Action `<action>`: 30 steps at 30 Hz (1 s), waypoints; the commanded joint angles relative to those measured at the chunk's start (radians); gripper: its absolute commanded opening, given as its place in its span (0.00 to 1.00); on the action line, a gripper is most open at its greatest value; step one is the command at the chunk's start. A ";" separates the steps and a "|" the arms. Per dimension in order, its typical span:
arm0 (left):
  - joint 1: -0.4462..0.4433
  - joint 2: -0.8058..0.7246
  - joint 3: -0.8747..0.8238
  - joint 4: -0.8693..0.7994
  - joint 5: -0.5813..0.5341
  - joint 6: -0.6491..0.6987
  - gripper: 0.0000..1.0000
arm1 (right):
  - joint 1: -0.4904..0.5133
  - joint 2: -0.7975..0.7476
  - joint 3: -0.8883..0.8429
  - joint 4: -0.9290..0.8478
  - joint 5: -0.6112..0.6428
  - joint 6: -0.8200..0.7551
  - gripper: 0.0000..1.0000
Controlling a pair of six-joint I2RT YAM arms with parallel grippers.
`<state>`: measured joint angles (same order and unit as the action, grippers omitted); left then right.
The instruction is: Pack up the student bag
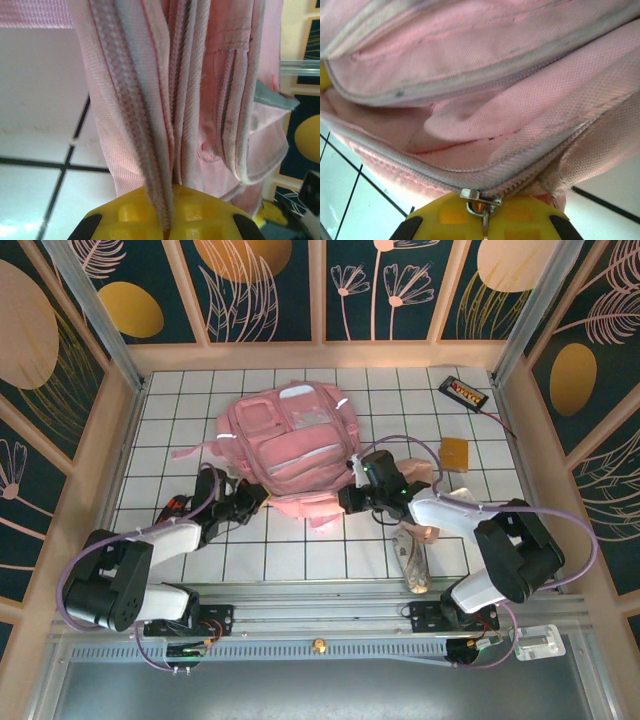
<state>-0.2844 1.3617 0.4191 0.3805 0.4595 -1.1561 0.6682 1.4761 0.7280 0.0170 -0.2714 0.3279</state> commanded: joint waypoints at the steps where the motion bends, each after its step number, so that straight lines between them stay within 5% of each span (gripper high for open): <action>1: 0.079 0.072 0.163 -0.110 -0.062 0.148 0.11 | 0.100 -0.034 0.019 -0.040 0.078 0.045 0.00; 6: 0.130 0.229 0.388 -0.211 -0.046 0.206 0.55 | 0.255 0.111 0.145 0.012 0.072 0.135 0.00; 9: 0.159 0.199 0.369 -0.224 -0.050 0.205 0.97 | 0.305 0.222 0.267 0.010 0.071 0.135 0.00; 15: 0.172 -0.049 0.189 -0.270 -0.048 0.198 0.99 | 0.323 0.352 0.378 0.014 0.029 0.121 0.00; 20: 0.170 -0.216 0.004 -0.151 0.041 0.044 0.99 | 0.323 0.381 0.428 -0.005 0.021 0.097 0.00; 30: 0.080 -0.207 -0.012 -0.053 0.047 -0.051 0.98 | 0.326 0.310 0.455 -0.043 0.054 0.069 0.00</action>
<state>-0.1883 1.1378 0.3687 0.2611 0.4908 -1.1484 0.9855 1.8484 1.1332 -0.0261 -0.2180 0.4435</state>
